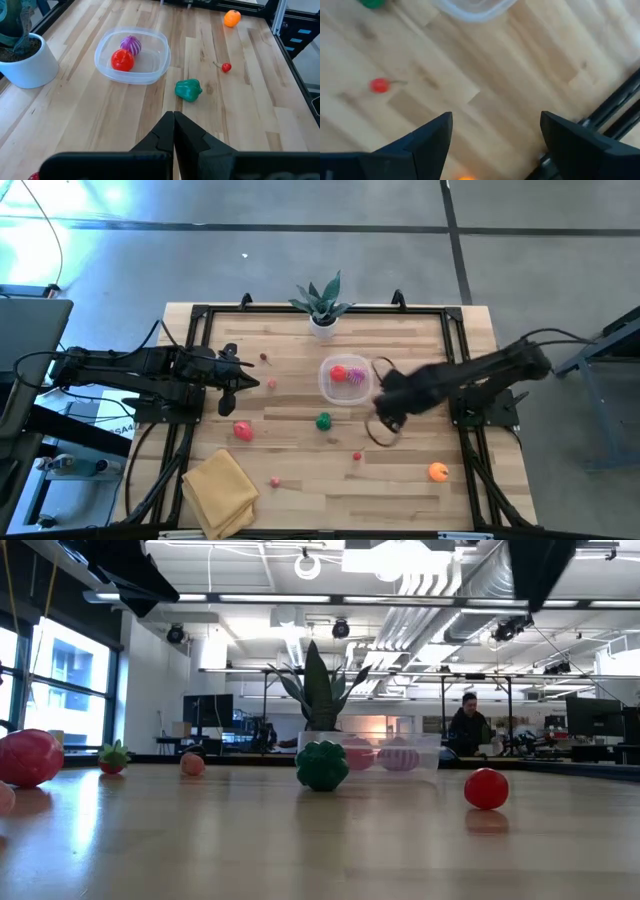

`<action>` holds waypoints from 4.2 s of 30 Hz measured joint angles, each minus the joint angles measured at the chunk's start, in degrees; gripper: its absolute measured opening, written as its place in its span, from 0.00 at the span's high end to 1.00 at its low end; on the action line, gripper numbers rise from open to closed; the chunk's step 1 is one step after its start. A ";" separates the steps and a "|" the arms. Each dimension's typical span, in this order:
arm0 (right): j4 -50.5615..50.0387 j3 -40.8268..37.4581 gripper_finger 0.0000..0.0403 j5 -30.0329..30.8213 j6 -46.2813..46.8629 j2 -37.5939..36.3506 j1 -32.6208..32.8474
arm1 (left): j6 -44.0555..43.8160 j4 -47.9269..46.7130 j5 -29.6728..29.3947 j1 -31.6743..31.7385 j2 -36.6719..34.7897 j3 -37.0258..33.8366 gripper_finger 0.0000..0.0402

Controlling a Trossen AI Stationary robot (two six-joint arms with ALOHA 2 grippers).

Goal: Pick and placing Produce into tupperware
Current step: Put the orange into the transparent container

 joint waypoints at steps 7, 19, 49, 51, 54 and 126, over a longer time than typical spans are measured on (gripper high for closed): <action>-1.86 0.00 0.27 0.09 23.43 -3.68 14.64 | -0.01 0.00 -0.01 0.00 -0.01 0.00 1.00; -1.83 -0.04 0.27 -4.35 45.09 2.44 28.73 | 0.00 0.00 0.00 0.00 -0.01 0.00 1.00; 22.54 -24.67 0.27 -12.53 63.11 1.81 37.94 | 0.01 -0.02 0.01 0.00 -0.02 0.00 1.00; 28.15 -28.42 0.27 -12.22 63.14 0.42 37.71 | 0.01 0.00 -0.01 0.00 0.00 0.00 1.00; 35.09 -33.46 0.27 -12.29 63.33 -1.03 37.33 | 0.00 0.00 0.00 0.00 0.00 0.00 1.00; 52.68 -45.43 0.40 -12.99 66.77 -1.71 37.12 | 0.00 -0.01 0.00 0.00 0.00 0.00 1.00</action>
